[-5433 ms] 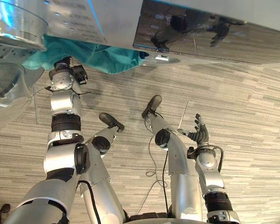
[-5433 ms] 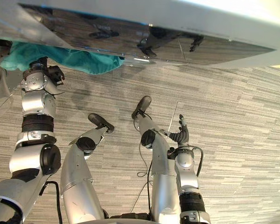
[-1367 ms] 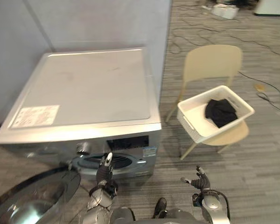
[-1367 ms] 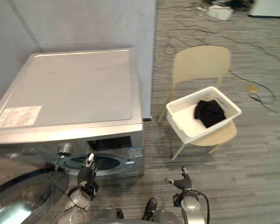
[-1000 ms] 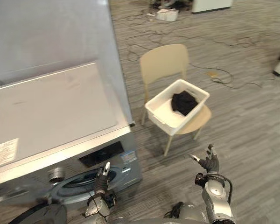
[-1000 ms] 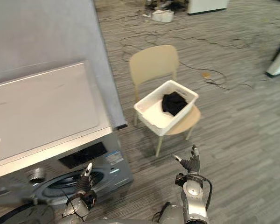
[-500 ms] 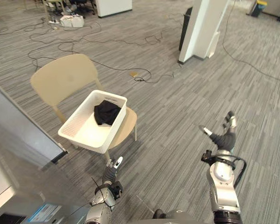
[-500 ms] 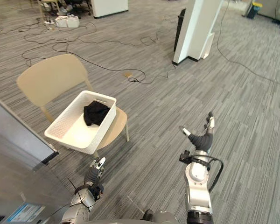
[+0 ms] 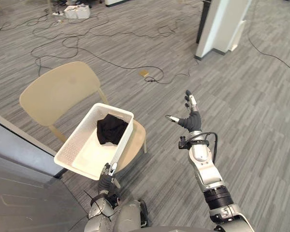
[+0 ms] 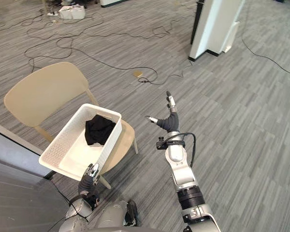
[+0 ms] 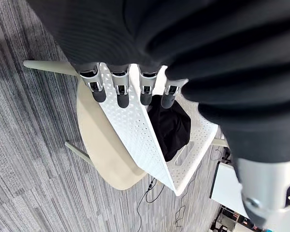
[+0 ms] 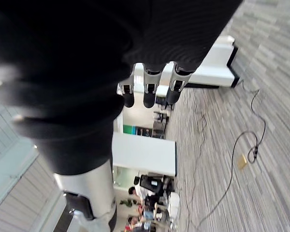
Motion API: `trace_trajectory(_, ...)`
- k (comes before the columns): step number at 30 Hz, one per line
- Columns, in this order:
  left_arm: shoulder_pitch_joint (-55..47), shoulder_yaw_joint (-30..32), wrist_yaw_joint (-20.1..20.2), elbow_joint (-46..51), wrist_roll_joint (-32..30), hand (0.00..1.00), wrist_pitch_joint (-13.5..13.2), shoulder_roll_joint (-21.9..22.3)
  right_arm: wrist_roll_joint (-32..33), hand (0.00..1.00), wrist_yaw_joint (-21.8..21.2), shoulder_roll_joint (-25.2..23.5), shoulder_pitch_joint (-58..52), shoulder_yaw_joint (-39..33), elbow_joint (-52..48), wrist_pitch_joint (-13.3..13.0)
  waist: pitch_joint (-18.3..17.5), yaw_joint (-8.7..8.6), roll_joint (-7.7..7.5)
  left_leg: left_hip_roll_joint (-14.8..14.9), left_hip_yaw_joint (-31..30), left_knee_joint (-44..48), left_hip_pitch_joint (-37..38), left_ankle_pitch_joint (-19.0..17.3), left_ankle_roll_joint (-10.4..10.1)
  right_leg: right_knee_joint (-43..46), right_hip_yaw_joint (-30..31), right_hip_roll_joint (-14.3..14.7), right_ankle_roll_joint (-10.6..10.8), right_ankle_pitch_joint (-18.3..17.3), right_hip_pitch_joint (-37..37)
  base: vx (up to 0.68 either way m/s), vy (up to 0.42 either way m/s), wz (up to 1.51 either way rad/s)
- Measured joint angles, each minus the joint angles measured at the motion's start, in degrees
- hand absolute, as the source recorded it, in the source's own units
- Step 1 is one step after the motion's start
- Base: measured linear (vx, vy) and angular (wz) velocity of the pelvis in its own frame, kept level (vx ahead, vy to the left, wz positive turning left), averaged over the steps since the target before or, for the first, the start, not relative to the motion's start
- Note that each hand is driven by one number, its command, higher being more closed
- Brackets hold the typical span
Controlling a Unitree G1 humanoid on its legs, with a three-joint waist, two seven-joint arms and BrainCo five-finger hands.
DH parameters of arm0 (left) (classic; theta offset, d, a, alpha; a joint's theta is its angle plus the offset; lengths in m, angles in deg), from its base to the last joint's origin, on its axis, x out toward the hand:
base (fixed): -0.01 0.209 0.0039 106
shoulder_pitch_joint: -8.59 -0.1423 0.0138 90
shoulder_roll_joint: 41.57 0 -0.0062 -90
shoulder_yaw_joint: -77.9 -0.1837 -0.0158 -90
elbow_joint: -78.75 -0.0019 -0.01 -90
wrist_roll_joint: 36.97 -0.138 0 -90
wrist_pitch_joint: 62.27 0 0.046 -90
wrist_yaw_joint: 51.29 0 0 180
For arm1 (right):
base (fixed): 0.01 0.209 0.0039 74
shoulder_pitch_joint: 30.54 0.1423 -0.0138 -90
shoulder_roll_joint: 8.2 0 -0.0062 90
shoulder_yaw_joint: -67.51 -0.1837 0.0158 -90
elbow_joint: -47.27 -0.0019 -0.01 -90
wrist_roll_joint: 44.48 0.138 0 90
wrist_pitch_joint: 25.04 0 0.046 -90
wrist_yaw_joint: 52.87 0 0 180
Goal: Pick up the laundry basket with both hands and put the clothes into the washing machine.
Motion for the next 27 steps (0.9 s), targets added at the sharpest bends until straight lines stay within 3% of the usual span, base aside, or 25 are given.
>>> trace_trajectory(1,0.2,-0.9,0.0,-0.9,-0.2,0.00,0.1,-0.9,0.4,0.00,-0.7,0.1,0.0,0.1,0.0,0.0,0.0,-0.49,-0.06,-1.1,-2.1,-1.6,2.7,-0.1,0.0,7.7,-0.6,-2.6,0.5,-1.2,-2.0,0.33,0.101,0.93)
trace_trajectory(2,0.6,-1.8,-0.1,-1.3,-0.6,0.00,0.2,-1.3,0.6,0.00,-1.3,0.2,0.0,0.1,-0.1,-0.1,-0.1,-1.05,0.08,-2.0,-3.8,-2.9,4.3,-0.1,0.0,9.3,-1.2,-4.3,-0.6,-2.1,-2.8,0.31,0.050,1.22)
trace_trajectory(4,1.9,-2.2,-0.3,-1.5,-0.8,0.00,0.1,-2.4,1.1,0.00,-1.8,0.5,-0.3,0.4,-0.2,-0.9,-1.0,-1.63,-0.93,-3.9,-9.5,-3.9,4.8,-0.1,-0.3,6.0,0.6,-7.6,-3.5,-3.8,-6.1,0.35,-0.046,1.37)
trace_trajectory(5,2.6,-2.2,-0.3,-1.9,-0.8,0.00,0.1,-2.4,1.1,0.00,-1.9,0.8,-0.6,0.3,-0.3,-0.9,-1.1,-1.66,-0.96,-4.1,-11.4,-3.8,4.5,-0.2,-0.5,4.5,2.0,-7.8,-3.8,-3.9,-6.7,0.31,-0.130,1.59)
trace_trajectory(8,4.6,-3.3,-0.6,-2.7,-0.7,0.00,-0.1,-2.4,2.4,0.00,-3.0,2.4,-4.0,-0.6,-0.4,-0.8,-1.4,-2.04,-1.30,-4.9,-21.3,-2.2,3.2,-1.0,-2.7,-4.3,13.6,-7.2,-4.1,-3.0,-7.7,0.21,-0.183,1.57)
trace_trajectory(9,4.6,-3.7,-0.7,-3.8,-0.7,0.00,-0.3,-2.5,2.7,0.00,-3.5,2.5,-5.4,-1.0,-1.3,-0.8,-1.6,-2.17,-1.62,-5.4,-24.5,-1.3,2.5,-1.6,-4.0,-7.9,17.4,-7.4,-2.6,-1.9,-7.5,0.22,-0.279,1.54)
trace_trajectory(10,4.5,-3.9,-0.9,-4.3,-0.7,0.00,-0.2,-2.6,2.8,0.00,-3.9,2.4,-6.1,-1.3,-2.1,-0.8,-1.8,-2.13,-1.96,-5.7,-25.7,-0.9,2.2,-1.8,-4.7,-9.9,18.6,-7.7,-1.4,-1.2,-7.1,0.21,-0.354,1.32)
trace_trajectory(11,4.0,-4.0,-1.1,-4.5,-0.8,0.00,-0.5,-3.0,3.1,0.00,-4.1,2.2,-6.5,-1.2,-2.5,-0.8,-2.3,-1.82,-2.97,-5.8,-27.4,-0.1,1.9,-2.3,-6.4,-14.7,18.4,-7.9,0.4,1.9,-6.4,0.22,-0.451,0.98)
trace_trajectory(12,3.6,-3.8,-1.1,-4.4,-0.7,0.00,-0.7,-4.0,3.1,0.00,-4.1,1.7,-6.3,-1.2,-2.5,-0.8,-3.0,-1.06,-4.67,-5.7,-28.0,-0.1,1.7,-2.5,-8.3,-18.2,18.1,-7.5,0.4,7.5,-6.4,0.22,-0.497,0.90)
trace_trajectory(13,3.4,-3.7,-1.2,-4.5,-0.7,0.00,-0.8,-4.4,3.1,0.00,-4.1,1.6,-6.0,-1.2,-2.5,-0.8,-3.3,-1.20,-5.05,-5.2,-28.5,0.1,1.5,-2.7,-9.3,-18.6,16.9,-7.3,1.5,6.2,-6.1,0.20,-0.532,0.63)
trace_trajectory(14,2.5,-3.1,-1.1,-4.5,-0.7,0.00,-1.0,-4.0,3.1,0.00,-4.2,1.8,-5.5,-1.1,-2.4,-0.8,-4.3,-1.16,-3.03,-2.0,-30.4,-0.1,0.5,-2.6,-11.7,-21.3,14.8,-4.2,0.2,6.3,-4.5,0.17,-0.479,0.46)
trace_trajectory(15,2.1,-1.9,-1.0,-4.5,-0.7,0.00,-1.0,-3.5,3.2,0.00,-4.5,2.1,-5.4,-1.1,-2.4,-0.9,-4.6,-1.17,-2.43,0.2,-31.2,-1.4,0.1,-1.5,-13.5,-23.5,13.2,-2.1,-1.3,7.3,-3.9,0.14,-0.519,0.53)
trace_trajectory(16,1.5,-0.3,-1.0,-4.5,-0.6,0.00,-1.0,-3.0,3.3,0.00,-5.2,2.8,-5.3,-1.0,-2.4,-0.9,-4.6,-0.81,-2.23,2.7,-30.5,-4.9,-0.4,1.1,-14.9,-25.5,10.9,-0.1,-2.4,7.8,-3.0,0.07,-0.391,0.57)
trace_trajectory(17,1.5,-0.2,-1.0,-4.5,-0.6,0.00,-1.0,-2.6,3.3,0.00,-5.3,3.5,-5.3,-1.2,-2.2,-0.9,-4.5,-1.16,-2.37,3.4,-29.6,-6.4,-0.9,2.8,-14.5,-26.1,9.2,0.5,-2.7,7.9,-2.6,0.01,-0.357,1.16)
trace_trajectory(18,2.0,-0.3,-0.6,-4.5,-0.7,0.00,-0.7,-1.8,3.2,0.00,-5.4,5.4,-5.4,-2.7,-2.3,-0.9,-4.3,-1.86,-2.71,4.7,-24.6,-8.6,-2.4,6.6,-13.0,-26.6,4.9,1.0,-4.2,7.9,-2.3,-0.03,-0.312,1.46)
trace_trajectory(19,2.8,-0.6,0.0,-4.7,-0.7,0.00,-0.1,-1.1,3.1,0.00,-5.5,6.8,-5.4,-3.9,-2.3,-0.9,-3.8,-2.13,-3.09,6.1,-18.0,-11.0,-2.8,9.4,-10.0,-27.1,1.5,0.8,-5.1,7.9,-1.7,-0.04,-0.336,1.93)
trace_trajectory(20,3.4,-0.9,0.3,-4.7,-0.9,0.00,0.3,0.2,2.9,0.00,-5.7,8.9,-5.0,-5.2,-2.3,-0.8,-2.9,-2.88,-3.17,9.0,-4.1,-9.6,-2.3,9.0,-6.4,-27.5,-2.2,0.7,-6.3,7.8,-0.9,-0.03,-0.251,1.53)
trace_trajectory(22,2.7,-2.5,0.7,-4.6,-1.3,0.00,1.2,1.2,1.9,0.00,-5.8,12.5,-3.9,-5.4,-2.3,-0.7,-1.2,-3.17,-2.00,12.8,10.6,-3.0,-1.8,7.2,-3.6,-27.5,-6.7,0.7,-7.6,7.2,0.7,-0.03,-0.152,1.39)
trace_trajectory(23,2.0,-3.0,1.5,-3.8,-1.6,0.00,1.4,1.5,0.8,0.00,-6.2,14.8,-3.4,-5.8,-2.2,-0.4,-1.2,-2.94,-1.66,13.4,14.5,-1.4,-1.9,7.0,-3.3,-27.5,-8.8,0.5,-7.6,7.1,0.9,-0.04,-0.070,1.14)
trace_trajectory(25,0.0,-3.5,2.0,-3.0,-2.4,0.00,1.4,1.6,-1.2,0.00,-6.5,17.3,-2.4,-5.6,-2.0,-0.2,-1.1,-2.98,-0.94,12.7,15.4,-2.8,-2.2,7.2,-3.7,-27.6,-11.7,0.2,-7.5,7.0,1.2,-0.05,0.021,0.82)
trace_trajectory(27,-1.9,-3.6,3.0,-3.0,-2.9,0.00,1.6,1.3,-4.4,0.00,-6.6,20.4,0.1,-5.6,0.5,-0.3,-0.9,-3.20,-1.21,7.2,14.0,-10.6,-1.4,9.2,-4.4,-27.4,-15.8,-2.4,-6.3,6.3,0.8,-0.07,0.114,1.02)
